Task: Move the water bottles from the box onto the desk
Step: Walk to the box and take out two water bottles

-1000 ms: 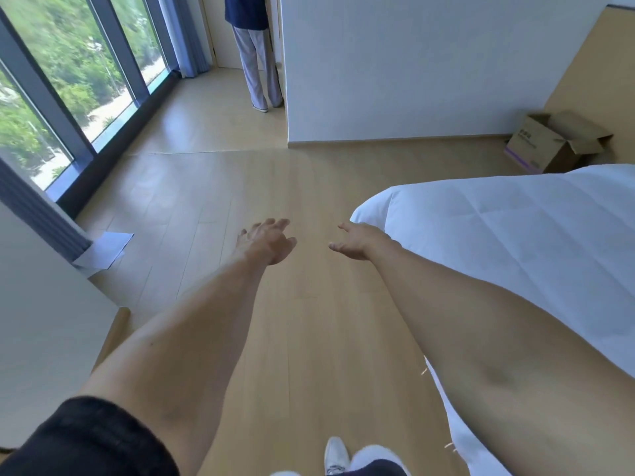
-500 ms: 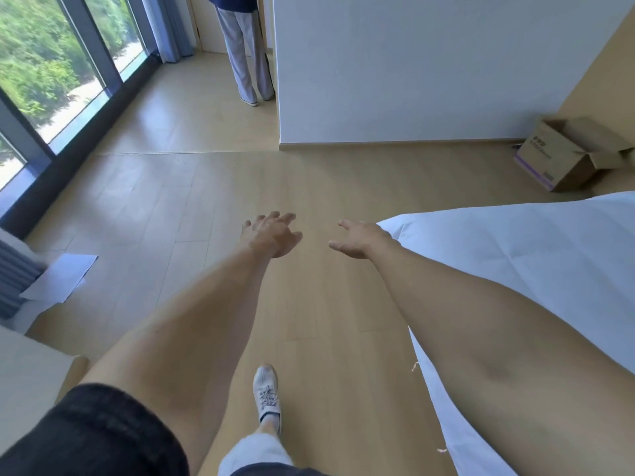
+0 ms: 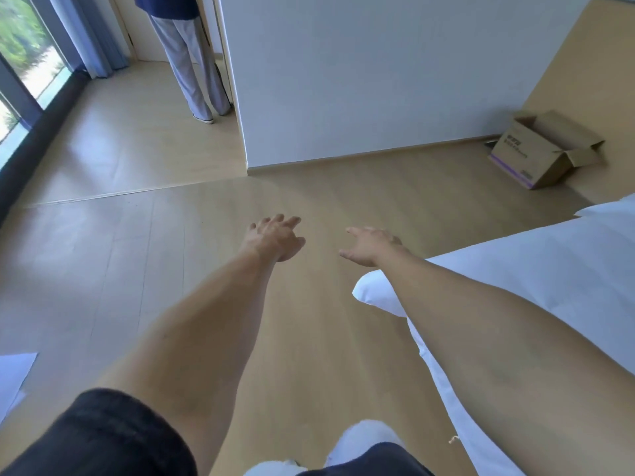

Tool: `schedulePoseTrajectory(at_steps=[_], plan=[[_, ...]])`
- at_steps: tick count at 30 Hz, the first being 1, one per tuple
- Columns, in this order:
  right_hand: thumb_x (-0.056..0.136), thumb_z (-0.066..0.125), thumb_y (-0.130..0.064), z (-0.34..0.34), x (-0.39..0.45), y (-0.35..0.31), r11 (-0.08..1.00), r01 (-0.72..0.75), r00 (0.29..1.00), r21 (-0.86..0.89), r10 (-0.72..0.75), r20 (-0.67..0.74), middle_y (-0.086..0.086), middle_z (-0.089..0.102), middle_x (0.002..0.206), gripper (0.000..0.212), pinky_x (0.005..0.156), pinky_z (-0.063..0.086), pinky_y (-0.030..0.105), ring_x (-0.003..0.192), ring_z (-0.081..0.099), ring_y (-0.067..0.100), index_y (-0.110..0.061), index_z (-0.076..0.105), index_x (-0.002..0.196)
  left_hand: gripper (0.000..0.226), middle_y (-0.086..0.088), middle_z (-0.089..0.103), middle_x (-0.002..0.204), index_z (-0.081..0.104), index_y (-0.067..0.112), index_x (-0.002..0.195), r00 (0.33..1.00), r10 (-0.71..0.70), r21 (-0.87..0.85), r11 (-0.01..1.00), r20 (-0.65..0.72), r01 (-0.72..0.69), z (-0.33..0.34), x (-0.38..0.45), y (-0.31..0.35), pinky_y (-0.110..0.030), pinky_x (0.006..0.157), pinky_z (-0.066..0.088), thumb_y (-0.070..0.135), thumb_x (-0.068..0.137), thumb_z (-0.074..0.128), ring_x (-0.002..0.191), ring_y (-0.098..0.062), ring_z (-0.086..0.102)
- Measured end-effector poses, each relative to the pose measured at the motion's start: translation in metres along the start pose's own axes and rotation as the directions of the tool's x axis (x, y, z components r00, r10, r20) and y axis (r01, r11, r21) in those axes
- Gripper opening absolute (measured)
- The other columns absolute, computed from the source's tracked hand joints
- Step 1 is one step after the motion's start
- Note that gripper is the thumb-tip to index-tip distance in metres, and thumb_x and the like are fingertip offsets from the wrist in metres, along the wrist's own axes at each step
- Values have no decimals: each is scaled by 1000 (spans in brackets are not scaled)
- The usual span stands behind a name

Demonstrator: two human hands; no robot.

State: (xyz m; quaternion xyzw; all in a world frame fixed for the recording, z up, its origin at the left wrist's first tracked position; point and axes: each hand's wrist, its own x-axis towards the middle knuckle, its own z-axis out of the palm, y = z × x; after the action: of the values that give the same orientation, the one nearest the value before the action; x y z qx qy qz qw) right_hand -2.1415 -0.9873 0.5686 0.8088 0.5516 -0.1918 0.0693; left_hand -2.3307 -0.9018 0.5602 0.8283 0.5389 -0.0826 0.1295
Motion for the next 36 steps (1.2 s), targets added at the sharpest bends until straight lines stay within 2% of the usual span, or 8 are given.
schedulePoseTrajectory(at_steps=[9, 20, 29, 36], plan=[[92, 50, -63, -49, 142, 13, 999, -38, 999, 29, 38, -4, 3, 33, 159, 72, 114, 32, 43, 143, 34, 30, -38, 26, 155, 61, 0, 31, 161, 23, 38, 157, 997, 73, 14, 997, 8, -73, -38, 158, 10, -47, 117, 26, 44, 99, 38, 146, -27, 32], [93, 51, -60, -154, 364, 74, 994, -53, 998, 91, 55, -21, 3, 37, 157, 70, 114, 33, 41, 142, 37, 29, -38, 27, 155, 61, 1, 31, 161, 24, 38, 157, 998, 53, 47, 997, 25, -54, -120, 402, 61, -46, 117, 27, 46, 99, 39, 146, -28, 31], [90, 52, -64, -206, 478, 168, 964, -197, 979, 180, 202, -8, 5, 31, 161, 75, 116, 32, 42, 144, 36, 29, -38, 26, 155, 61, 2, 29, 162, 24, 38, 157, 973, 215, 60, 974, 79, -220, -150, 559, 158, -47, 117, 26, 50, 99, 39, 148, -26, 29], [89, 53, -64, -241, 552, 259, 891, -389, 916, 232, 401, -5, 7, 38, 156, 74, 111, 35, 41, 141, 40, 29, -39, 28, 154, 61, 1, 27, 164, 22, 38, 158, 901, 415, 76, 901, 129, -427, -161, 684, 261, -46, 118, 25, 49, 100, 39, 148, -28, 28]])
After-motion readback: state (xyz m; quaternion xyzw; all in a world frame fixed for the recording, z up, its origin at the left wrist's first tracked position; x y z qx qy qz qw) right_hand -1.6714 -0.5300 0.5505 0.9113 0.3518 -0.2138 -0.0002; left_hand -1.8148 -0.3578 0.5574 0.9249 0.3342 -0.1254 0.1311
